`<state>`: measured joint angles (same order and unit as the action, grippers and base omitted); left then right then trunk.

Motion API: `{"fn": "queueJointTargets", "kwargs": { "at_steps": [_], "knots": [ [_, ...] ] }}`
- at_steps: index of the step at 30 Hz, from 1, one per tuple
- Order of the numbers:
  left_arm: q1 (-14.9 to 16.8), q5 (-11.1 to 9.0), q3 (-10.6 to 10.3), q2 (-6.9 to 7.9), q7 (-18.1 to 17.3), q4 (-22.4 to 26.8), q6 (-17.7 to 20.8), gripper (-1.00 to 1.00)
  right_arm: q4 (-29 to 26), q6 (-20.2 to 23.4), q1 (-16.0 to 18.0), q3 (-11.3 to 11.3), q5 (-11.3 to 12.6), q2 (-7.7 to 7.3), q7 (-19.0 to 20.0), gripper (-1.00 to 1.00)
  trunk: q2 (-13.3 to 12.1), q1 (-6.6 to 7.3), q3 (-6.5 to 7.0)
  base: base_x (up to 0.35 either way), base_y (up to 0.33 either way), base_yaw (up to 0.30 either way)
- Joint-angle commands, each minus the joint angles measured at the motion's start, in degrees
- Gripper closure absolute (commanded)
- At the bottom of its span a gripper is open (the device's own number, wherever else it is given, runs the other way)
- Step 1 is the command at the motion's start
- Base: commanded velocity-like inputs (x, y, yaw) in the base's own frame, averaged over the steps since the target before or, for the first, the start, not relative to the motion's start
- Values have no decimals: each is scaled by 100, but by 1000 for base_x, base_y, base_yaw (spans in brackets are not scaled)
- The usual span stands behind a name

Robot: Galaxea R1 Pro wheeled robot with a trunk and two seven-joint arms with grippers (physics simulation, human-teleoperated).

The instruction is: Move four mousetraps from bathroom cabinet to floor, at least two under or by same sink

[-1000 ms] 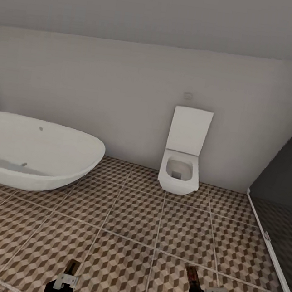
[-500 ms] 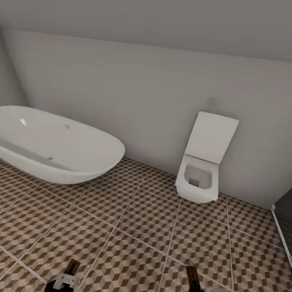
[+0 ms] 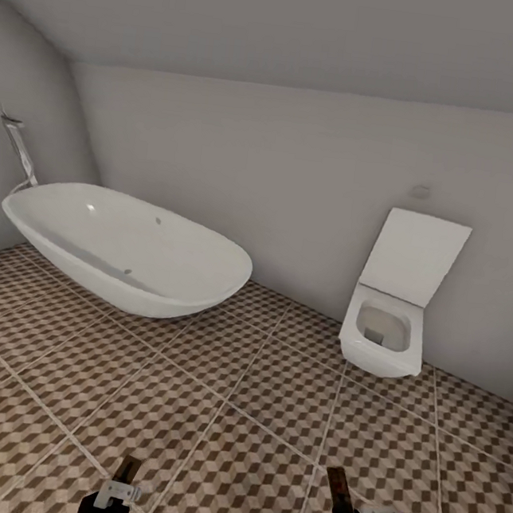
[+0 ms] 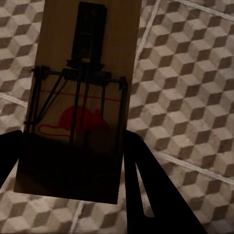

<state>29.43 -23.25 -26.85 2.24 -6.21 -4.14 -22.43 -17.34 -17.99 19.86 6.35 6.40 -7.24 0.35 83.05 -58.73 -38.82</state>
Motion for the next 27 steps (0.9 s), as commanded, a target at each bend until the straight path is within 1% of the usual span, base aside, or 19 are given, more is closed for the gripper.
{"fn": "queueJointTargets", "kwargs": {
  "at_steps": [1, 27],
  "knots": [
    [10, -42, -31, -4, -30, -25, -33, 100, 3, -21, 2, 42, 63, -6, 8, 100, 3, 0, -2, 0, 0, 284],
    [10, -41, -31, -4, -30, -25, -33, 100, 11, -21, 2, 49, 63, 12, 0, 100, 3, 0, 13, 0, 0, 285]
  ]
}}
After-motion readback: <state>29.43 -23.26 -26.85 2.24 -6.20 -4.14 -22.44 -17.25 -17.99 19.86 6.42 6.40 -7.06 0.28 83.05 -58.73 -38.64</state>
